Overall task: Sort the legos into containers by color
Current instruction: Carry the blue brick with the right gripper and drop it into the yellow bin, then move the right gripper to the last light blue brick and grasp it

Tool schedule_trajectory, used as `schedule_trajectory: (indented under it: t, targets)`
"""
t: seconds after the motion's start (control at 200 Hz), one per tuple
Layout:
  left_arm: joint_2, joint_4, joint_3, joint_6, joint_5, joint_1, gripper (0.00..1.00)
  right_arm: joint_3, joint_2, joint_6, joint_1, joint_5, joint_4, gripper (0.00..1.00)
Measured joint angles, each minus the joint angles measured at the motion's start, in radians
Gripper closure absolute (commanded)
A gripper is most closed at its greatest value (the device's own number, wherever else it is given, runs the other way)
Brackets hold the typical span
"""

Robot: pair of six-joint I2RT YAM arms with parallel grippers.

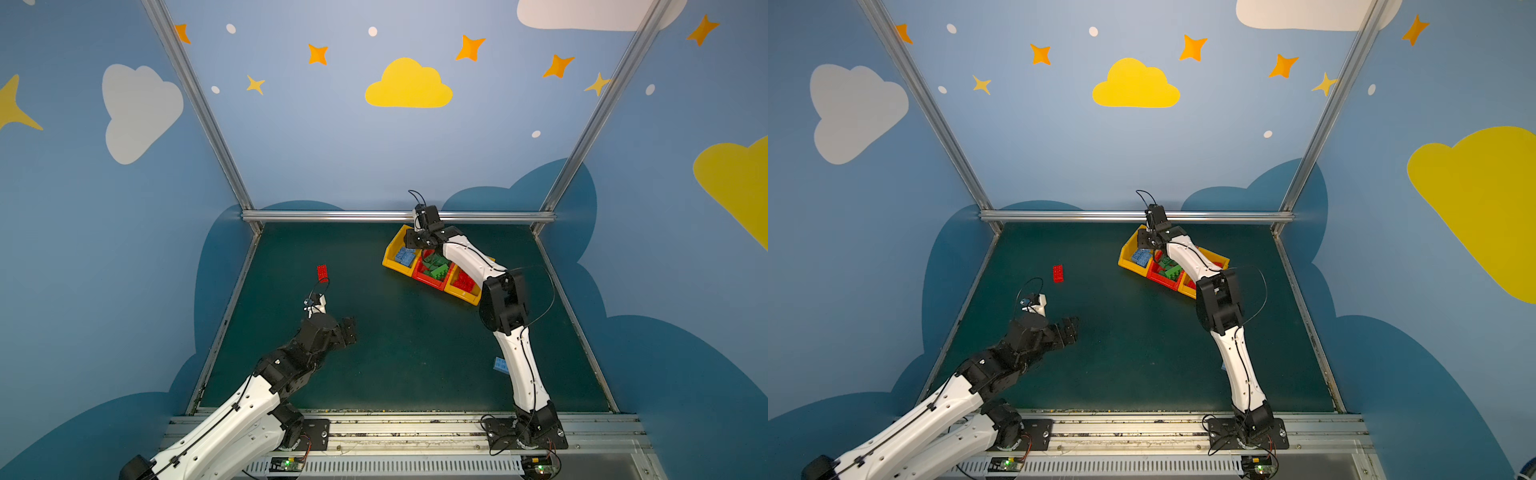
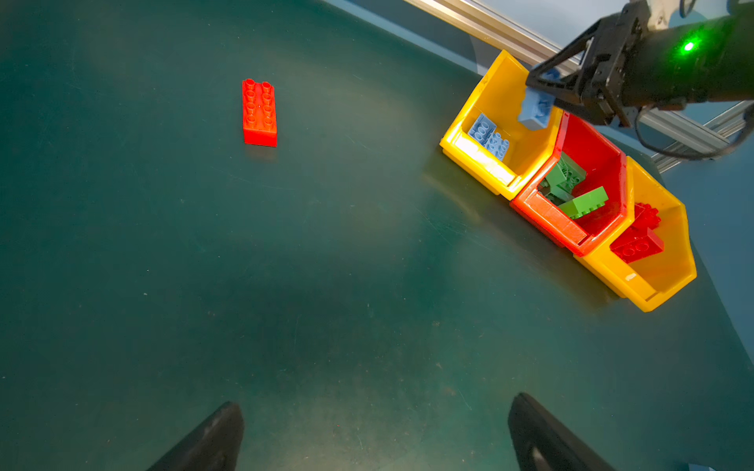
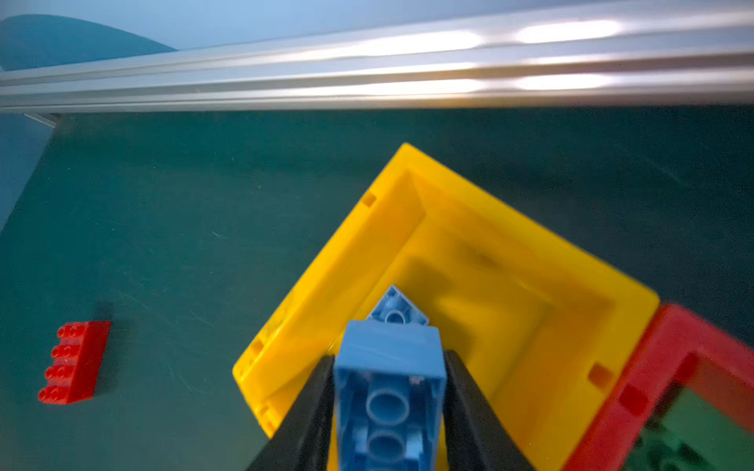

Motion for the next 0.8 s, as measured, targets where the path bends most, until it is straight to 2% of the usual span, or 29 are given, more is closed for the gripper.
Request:
schedule_trajectory:
  t: [0.08, 0.26, 0.38, 0.551, 0.671, 0.801]
  targets:
    - [-0.004, 0.0, 0.0, 0.0, 0.001, 0.003, 0.0, 0.042, 0.011, -0.014, -0.007, -0.026, -0.006, 0.27]
    - [-0.025, 0.0, 0.004, 0.0, 0.021, 0.003, 0.0, 0.006, -0.052, -0.02, -0.01, -0.06, -0.02, 0.25]
    - [-0.048, 0.008, 0.004, -0.001, 0.055, 0.003, 0.0, -0.192, -0.217, -0.019, -0.01, -0.069, -0.032, 0.23]
    - [-0.054, 0.046, 0.004, -0.004, 0.138, 0.003, 0.0, -0.553, -0.552, -0.012, -0.007, -0.035, -0.039, 0.17]
    - [-0.045, 0.068, 0.003, -0.011, 0.193, -0.002, 0.0, -0.772, -0.767, -0.002, -0.001, 0.019, -0.06, 0.13]
    - [-0.035, 0.103, -0.012, -0.024, 0.236, -0.019, 0.0, -0.979, -0.925, 0.035, -0.001, 0.101, -0.113, 0.09]
